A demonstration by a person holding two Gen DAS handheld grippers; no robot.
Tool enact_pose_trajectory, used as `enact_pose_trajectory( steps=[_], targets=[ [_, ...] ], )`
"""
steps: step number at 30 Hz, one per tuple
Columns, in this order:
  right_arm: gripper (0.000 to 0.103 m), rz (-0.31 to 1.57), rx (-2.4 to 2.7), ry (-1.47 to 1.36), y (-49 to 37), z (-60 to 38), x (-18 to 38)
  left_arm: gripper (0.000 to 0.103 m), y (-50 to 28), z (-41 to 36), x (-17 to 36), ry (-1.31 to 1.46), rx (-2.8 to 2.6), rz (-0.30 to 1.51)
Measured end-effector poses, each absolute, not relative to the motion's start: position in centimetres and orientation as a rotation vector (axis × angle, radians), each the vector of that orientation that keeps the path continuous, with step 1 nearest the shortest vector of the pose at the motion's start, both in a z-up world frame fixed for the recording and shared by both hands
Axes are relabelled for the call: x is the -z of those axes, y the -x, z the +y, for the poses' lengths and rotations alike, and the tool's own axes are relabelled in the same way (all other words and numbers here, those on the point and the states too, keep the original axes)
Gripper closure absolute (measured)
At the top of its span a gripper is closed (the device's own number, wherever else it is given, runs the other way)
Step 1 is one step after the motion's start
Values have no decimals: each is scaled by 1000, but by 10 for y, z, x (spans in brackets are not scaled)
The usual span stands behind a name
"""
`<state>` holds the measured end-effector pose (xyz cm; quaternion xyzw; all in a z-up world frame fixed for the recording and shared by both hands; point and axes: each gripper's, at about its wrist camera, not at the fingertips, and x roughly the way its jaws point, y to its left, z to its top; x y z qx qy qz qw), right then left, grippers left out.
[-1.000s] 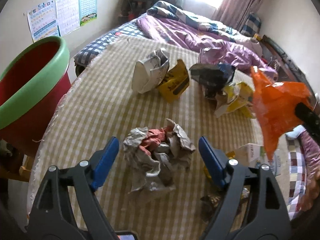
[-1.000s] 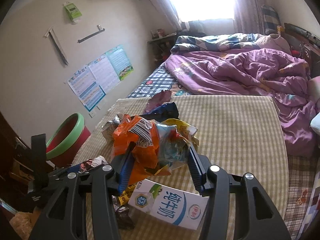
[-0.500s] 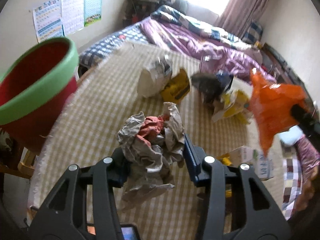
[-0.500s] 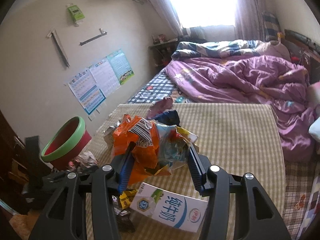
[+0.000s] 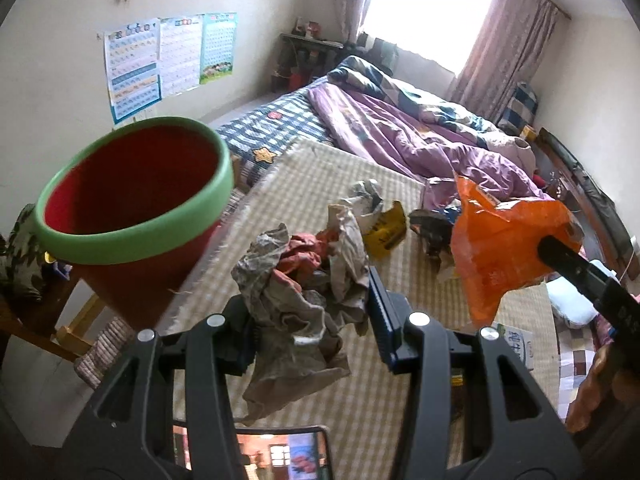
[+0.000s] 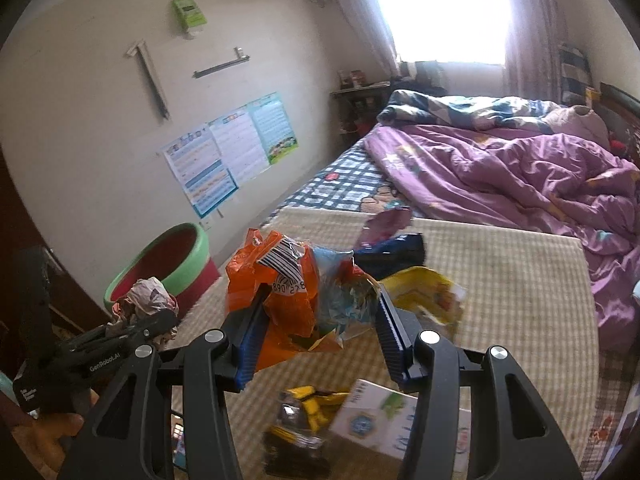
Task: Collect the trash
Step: 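Carry the grey paper and orange bag over the red bucket with both tools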
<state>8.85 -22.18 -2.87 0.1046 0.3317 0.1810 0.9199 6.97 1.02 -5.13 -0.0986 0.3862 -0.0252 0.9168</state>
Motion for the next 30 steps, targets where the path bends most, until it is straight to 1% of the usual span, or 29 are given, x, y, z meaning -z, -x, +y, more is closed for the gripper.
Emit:
enact_pose_trajectory(
  steps=[14,30],
  targets=[
    [53,685,-484,-147,-98,-151,20,58,-61,58,48,239,-21,769],
    [53,654,-545,-102,-122,-82,19,58,-69,106,60,296,-72,782]
  ],
)
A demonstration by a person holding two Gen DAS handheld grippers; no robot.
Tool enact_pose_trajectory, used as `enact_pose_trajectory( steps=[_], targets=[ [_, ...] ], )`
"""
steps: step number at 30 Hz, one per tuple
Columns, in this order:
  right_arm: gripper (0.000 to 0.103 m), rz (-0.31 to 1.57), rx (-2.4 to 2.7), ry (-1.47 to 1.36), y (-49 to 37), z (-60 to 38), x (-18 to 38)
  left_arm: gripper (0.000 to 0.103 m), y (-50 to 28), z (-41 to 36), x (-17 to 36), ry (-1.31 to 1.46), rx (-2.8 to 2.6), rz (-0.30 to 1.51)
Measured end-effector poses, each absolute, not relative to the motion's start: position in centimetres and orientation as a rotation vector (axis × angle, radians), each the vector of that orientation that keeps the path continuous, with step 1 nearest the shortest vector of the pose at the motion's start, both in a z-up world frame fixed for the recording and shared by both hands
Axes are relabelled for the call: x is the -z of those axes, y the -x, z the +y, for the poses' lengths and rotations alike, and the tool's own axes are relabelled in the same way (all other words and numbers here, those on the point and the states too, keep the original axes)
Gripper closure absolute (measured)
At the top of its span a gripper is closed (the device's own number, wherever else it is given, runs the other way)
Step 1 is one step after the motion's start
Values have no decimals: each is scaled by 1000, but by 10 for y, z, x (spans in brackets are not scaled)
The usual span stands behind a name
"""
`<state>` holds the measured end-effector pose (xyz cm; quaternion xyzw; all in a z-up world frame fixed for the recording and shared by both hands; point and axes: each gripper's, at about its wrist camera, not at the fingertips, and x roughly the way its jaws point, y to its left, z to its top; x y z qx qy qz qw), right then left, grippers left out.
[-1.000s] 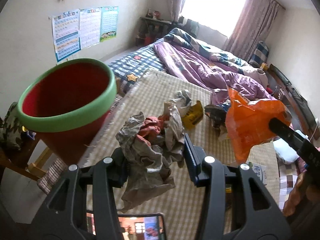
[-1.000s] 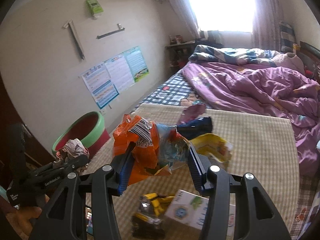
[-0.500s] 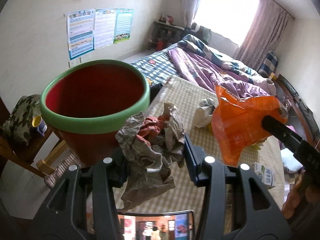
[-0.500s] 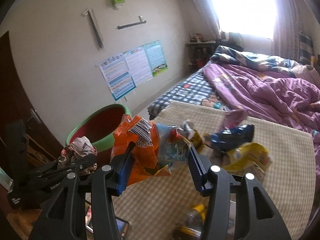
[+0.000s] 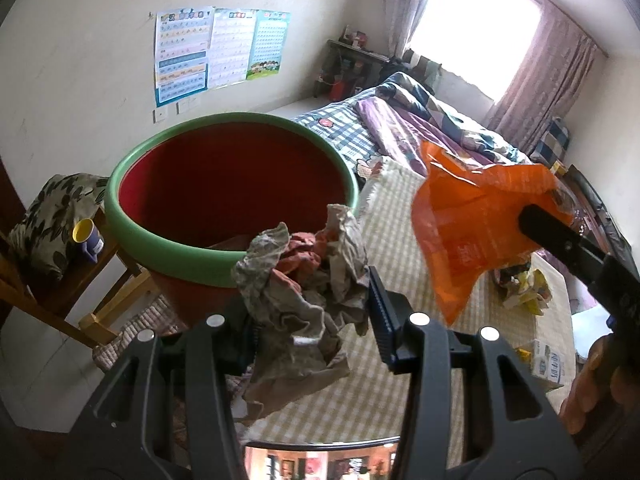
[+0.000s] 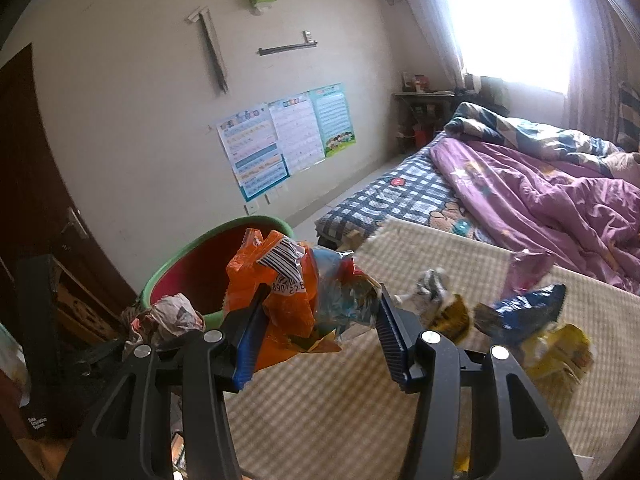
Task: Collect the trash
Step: 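Carry the grey paper and orange bag over the red bucket with both tools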
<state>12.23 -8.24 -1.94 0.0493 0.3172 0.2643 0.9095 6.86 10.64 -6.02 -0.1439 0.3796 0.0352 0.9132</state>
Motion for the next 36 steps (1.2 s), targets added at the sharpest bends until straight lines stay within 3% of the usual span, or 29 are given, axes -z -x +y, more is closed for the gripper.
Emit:
enact_pose_trajectory(
  steps=[15,36],
  targets=[
    [53,596,-583,-53,-154,-30,16,58,-92,152,40,313,-155,690],
    [50,606,-583,73,-169,15,33,58,-123,169,72,292,-220,782]
  ],
)
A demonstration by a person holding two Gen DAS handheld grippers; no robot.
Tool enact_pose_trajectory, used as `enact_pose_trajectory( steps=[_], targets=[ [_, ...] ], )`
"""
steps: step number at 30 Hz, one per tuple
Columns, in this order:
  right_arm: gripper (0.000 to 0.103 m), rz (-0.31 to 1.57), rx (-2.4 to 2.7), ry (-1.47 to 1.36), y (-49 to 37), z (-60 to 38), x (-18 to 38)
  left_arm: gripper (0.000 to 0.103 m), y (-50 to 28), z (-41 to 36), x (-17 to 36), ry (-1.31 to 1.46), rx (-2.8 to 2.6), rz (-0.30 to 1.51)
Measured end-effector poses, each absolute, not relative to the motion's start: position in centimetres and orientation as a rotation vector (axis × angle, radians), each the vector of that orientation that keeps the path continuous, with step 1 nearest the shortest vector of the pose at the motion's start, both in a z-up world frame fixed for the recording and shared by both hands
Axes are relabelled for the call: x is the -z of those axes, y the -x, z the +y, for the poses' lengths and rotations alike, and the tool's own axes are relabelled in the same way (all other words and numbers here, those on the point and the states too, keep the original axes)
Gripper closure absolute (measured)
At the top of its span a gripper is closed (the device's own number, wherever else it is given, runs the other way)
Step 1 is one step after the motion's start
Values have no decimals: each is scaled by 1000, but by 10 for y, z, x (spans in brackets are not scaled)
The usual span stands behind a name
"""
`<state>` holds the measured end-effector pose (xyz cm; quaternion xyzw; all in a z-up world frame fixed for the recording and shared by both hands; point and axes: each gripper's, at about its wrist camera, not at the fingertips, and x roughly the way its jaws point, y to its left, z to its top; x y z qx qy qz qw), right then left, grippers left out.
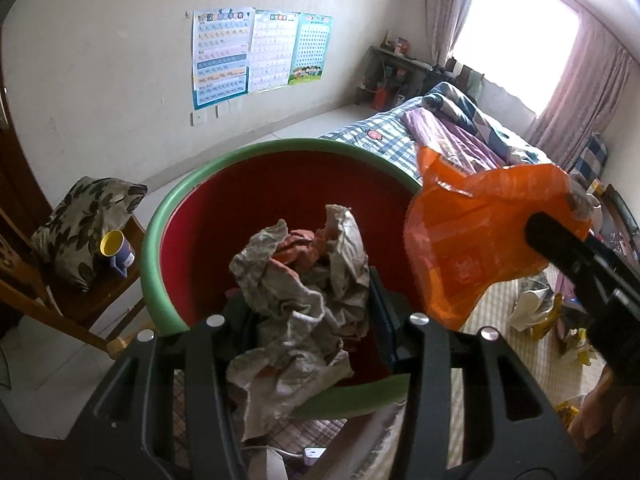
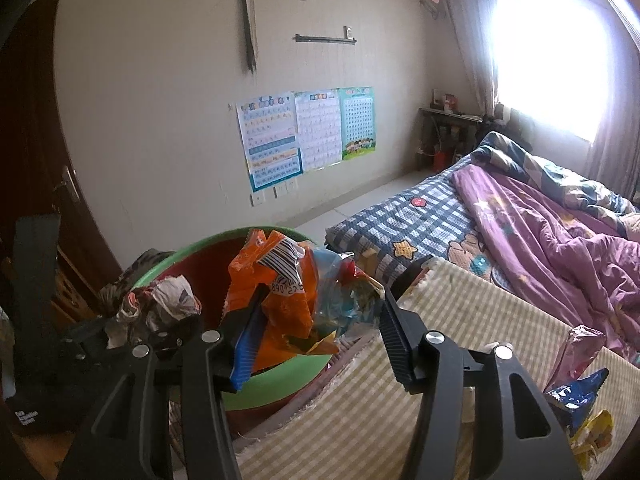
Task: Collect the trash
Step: 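Carry the grey paper and orange bag over the red bucket with both tools, then open the left tool while the right tool opens, dropping both items into the bucket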
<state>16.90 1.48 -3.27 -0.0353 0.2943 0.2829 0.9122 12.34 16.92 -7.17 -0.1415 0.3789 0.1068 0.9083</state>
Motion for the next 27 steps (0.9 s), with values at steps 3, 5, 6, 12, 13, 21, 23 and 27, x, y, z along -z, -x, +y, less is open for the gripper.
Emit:
enact_pose_trajectory(
  steps=[3,5,6,12,13,21,23,27],
  targets=[
    [49,602,-581,91,-168,18,34,58,-125,169,69,298,-211,769],
    [49,605,-584,95,-168,20,35,58,-126,169,71,290,-203,766],
    [49,607,-587,97,-168,20,36,58,-128,170,73,284,-198,773],
    [49,612,-607,127,-167,24,38,57,-134,170,81,251,-228,794],
    [49,614,-608,130,-167,25,39,57,-134,170,81,254,-229,791],
    [39,614,-630,128,-167,19,35,35,-130,176,74,297,-239,764],
    [39,613,-630,123,-167,15,33,27,-125,176,68,313,-241,741],
    [36,615,-644,111,-166,12,31,21,-120,172,60,323,-232,711]
  ],
)
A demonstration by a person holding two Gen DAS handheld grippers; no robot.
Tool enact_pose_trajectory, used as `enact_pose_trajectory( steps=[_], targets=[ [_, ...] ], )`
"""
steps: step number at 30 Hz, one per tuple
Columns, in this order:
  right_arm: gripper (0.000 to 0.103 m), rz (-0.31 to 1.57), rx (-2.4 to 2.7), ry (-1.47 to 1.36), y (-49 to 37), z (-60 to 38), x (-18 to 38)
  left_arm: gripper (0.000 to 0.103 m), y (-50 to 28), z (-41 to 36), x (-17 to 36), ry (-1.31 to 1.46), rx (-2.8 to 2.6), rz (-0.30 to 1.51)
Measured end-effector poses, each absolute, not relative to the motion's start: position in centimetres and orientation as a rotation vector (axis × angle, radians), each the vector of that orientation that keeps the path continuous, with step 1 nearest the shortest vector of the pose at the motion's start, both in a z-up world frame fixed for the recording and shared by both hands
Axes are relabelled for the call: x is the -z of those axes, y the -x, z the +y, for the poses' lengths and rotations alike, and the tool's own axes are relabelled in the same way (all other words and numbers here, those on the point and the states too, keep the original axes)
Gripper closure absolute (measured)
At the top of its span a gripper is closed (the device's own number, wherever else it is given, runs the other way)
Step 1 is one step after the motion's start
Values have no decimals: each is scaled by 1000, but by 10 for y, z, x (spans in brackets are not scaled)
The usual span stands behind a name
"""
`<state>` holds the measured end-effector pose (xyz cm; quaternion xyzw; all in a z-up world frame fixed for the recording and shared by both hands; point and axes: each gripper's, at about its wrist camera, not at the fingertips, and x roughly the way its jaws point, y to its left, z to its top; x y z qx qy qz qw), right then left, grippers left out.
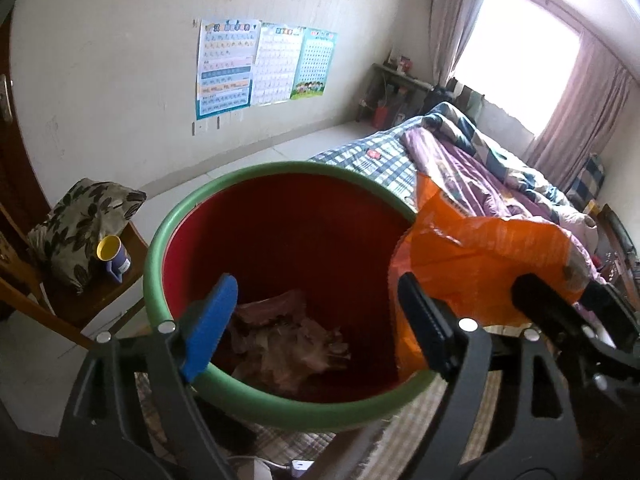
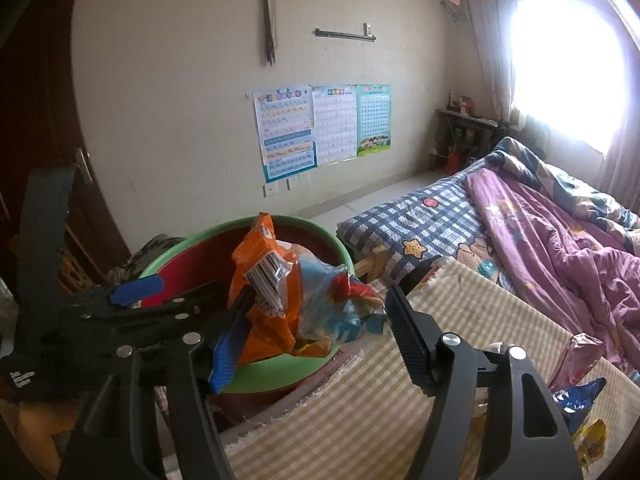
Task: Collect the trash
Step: 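Open the left tool while the right tool opens, dropping both items into the bucket, then move both tools back over the remaining wrappers on the mat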
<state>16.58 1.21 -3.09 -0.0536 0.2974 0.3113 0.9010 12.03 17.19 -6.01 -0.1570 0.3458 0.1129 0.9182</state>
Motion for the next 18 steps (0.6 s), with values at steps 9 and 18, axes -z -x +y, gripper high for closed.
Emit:
enact_pose_trajectory(
  steps=[9,18],
  targets=[
    [29,573,-701,199,-158,26,23,20,-97,173,58,346,-285,703],
    [29,560,-688,74,-120,-41,0,20,-69,148,43,322,-228,679]
  ],
)
